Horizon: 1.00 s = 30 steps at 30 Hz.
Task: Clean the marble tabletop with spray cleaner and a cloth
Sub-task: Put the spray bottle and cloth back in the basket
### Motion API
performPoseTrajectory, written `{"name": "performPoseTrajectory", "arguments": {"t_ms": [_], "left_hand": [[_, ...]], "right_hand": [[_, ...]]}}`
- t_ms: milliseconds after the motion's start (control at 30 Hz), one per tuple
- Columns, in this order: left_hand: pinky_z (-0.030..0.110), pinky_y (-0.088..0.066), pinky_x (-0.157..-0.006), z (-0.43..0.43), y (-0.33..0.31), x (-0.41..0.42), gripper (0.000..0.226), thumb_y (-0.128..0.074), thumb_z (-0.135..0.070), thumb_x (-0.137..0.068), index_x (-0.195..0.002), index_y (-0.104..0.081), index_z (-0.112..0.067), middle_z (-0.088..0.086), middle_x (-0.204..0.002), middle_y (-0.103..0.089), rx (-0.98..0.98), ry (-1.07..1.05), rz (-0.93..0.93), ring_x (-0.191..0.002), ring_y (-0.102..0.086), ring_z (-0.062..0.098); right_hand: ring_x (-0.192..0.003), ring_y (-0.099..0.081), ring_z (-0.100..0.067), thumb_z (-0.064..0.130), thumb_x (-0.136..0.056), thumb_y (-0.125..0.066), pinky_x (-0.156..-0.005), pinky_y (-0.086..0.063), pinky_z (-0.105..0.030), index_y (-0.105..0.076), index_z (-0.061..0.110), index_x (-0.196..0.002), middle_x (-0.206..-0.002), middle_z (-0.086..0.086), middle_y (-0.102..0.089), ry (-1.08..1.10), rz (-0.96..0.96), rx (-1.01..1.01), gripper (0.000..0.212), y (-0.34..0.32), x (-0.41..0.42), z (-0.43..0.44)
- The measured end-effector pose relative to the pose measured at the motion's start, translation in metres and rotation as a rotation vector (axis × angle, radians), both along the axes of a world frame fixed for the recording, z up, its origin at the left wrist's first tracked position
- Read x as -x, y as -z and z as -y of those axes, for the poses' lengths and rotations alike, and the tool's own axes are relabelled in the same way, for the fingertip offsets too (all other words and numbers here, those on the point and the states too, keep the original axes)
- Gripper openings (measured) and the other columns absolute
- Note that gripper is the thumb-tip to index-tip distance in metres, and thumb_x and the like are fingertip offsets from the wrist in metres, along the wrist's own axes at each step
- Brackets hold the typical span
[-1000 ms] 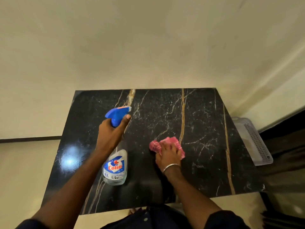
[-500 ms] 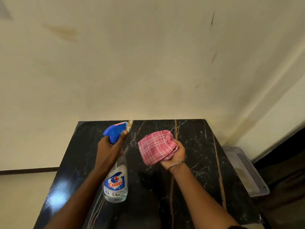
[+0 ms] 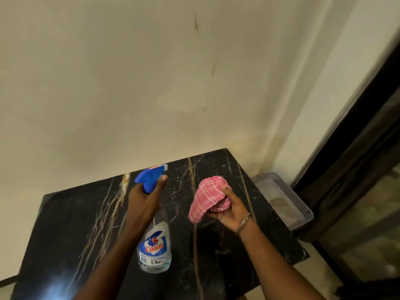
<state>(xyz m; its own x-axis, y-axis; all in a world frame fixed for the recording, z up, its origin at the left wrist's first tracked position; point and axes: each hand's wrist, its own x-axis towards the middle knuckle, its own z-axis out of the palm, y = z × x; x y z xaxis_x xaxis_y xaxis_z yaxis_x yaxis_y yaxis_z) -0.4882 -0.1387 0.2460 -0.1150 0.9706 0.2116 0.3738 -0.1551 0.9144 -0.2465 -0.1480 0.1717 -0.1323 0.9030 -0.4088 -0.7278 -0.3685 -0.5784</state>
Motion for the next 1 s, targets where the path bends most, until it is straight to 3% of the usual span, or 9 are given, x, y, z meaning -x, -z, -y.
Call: {"name": "performPoseTrajectory", "arguments": {"t_ms": [133, 267, 367, 467, 567, 667, 767, 900, 1000], "left_hand": [[0.037, -0.051, -0.055, -0.038, -0.004, -0.08, 0.039, -0.059, -0.04, -0.092, -0.074, -0.057, -0.006, 0.014, -0.057, -0.053, 0.018, 0.106, 0.048, -0.051, -0.055, 0.028], [0.015, -0.045, -0.05, -0.077, -0.013, -0.18, 0.041, -0.056, -0.044, -0.091, -0.076, -0.055, -0.005, 0.008, -0.057, -0.05, 0.03, 0.223, 0.107, -0.048, -0.051, 0.009], [0.016, -0.045, -0.05, -0.109, -0.01, -0.262, 0.037, -0.055, -0.038, -0.095, -0.081, -0.055, -0.004, 0.007, -0.06, -0.051, 0.067, 0.312, 0.143, -0.049, -0.052, 0.008], [0.03, -0.05, -0.056, -0.135, -0.002, -0.337, 0.044, -0.056, -0.042, -0.093, -0.088, -0.056, 0.002, 0.02, -0.068, -0.057, 0.079, 0.388, 0.177, -0.058, -0.057, 0.028], [0.041, -0.053, -0.062, -0.157, 0.017, -0.405, 0.044, -0.06, -0.043, -0.092, -0.094, -0.059, 0.001, 0.029, -0.077, -0.06, 0.102, 0.426, 0.21, -0.069, -0.061, 0.039], [0.04, -0.05, -0.062, -0.173, 0.048, -0.458, 0.038, -0.063, -0.048, -0.087, -0.089, -0.061, -0.01, 0.016, -0.071, -0.059, 0.165, 0.45, 0.215, -0.064, -0.057, 0.029], [0.022, -0.045, -0.062, -0.18, 0.095, -0.492, 0.016, -0.066, -0.029, -0.091, -0.084, -0.058, -0.018, -0.01, -0.065, -0.054, 0.249, 0.49, 0.228, -0.06, -0.052, 0.005], [0.017, -0.042, -0.061, -0.18, 0.167, -0.515, 0.017, -0.07, -0.015, -0.088, -0.084, -0.057, -0.006, -0.001, -0.067, -0.051, 0.367, 0.444, 0.245, -0.059, -0.047, 0.005], [0.017, -0.04, -0.061, -0.18, 0.207, -0.521, 0.022, -0.072, -0.015, -0.086, -0.084, -0.057, 0.001, 0.005, -0.068, -0.05, 0.441, 0.399, 0.259, -0.059, -0.047, 0.007]], "right_hand": [[-0.117, -0.057, -0.041, 0.028, -0.071, -0.079, -0.095, -0.048, -0.062, -0.051, 0.014, -0.131, -0.125, -0.023, -0.06, 0.14, 0.116, 0.087, 0.068, 0.005, -0.065, -0.017], [-0.106, -0.061, -0.036, 0.026, -0.093, -0.052, -0.099, -0.046, -0.056, -0.06, 0.01, -0.118, -0.112, -0.019, -0.067, 0.252, 0.157, 0.119, 0.031, 0.008, -0.154, -0.042], [-0.1, -0.064, -0.032, 0.03, -0.092, -0.05, -0.097, -0.049, -0.054, -0.062, 0.011, -0.115, -0.102, -0.014, -0.072, 0.27, 0.242, 0.139, 0.032, 0.015, -0.233, -0.068], [-0.083, -0.072, -0.024, 0.027, -0.075, -0.058, -0.069, -0.059, -0.04, -0.057, 0.011, -0.118, -0.09, -0.009, -0.075, 0.218, 0.422, 0.16, 0.046, 0.027, -0.307, -0.094], [-0.085, -0.068, -0.024, 0.025, -0.067, -0.066, -0.073, -0.058, -0.039, -0.052, 0.007, -0.127, -0.102, -0.011, -0.067, 0.2, 0.718, 0.155, 0.064, 0.048, -0.378, -0.12], [-0.079, -0.064, -0.024, 0.014, -0.082, -0.068, -0.068, -0.058, -0.04, -0.053, 0.007, -0.131, -0.096, -0.007, -0.065, 0.074, 0.865, 0.223, 0.051, 0.088, -0.438, -0.136], [-0.084, -0.065, -0.025, 0.016, -0.089, -0.066, -0.07, -0.056, -0.037, -0.062, 0.018, -0.119, -0.093, -0.003, -0.068, -0.081, 0.886, 0.3, 0.03, 0.14, -0.478, -0.144], [-0.083, -0.063, -0.022, 0.015, -0.091, -0.063, -0.073, -0.053, -0.035, -0.059, 0.018, -0.119, -0.092, -0.005, -0.067, -0.265, 0.831, 0.408, 0.028, 0.209, -0.499, -0.152], [-0.098, -0.06, -0.026, 0.016, -0.088, -0.068, -0.09, -0.051, -0.048, -0.051, 0.023, -0.126, -0.106, -0.005, -0.064, -0.41, 0.797, 0.44, 0.042, 0.254, -0.507, -0.161]]}}
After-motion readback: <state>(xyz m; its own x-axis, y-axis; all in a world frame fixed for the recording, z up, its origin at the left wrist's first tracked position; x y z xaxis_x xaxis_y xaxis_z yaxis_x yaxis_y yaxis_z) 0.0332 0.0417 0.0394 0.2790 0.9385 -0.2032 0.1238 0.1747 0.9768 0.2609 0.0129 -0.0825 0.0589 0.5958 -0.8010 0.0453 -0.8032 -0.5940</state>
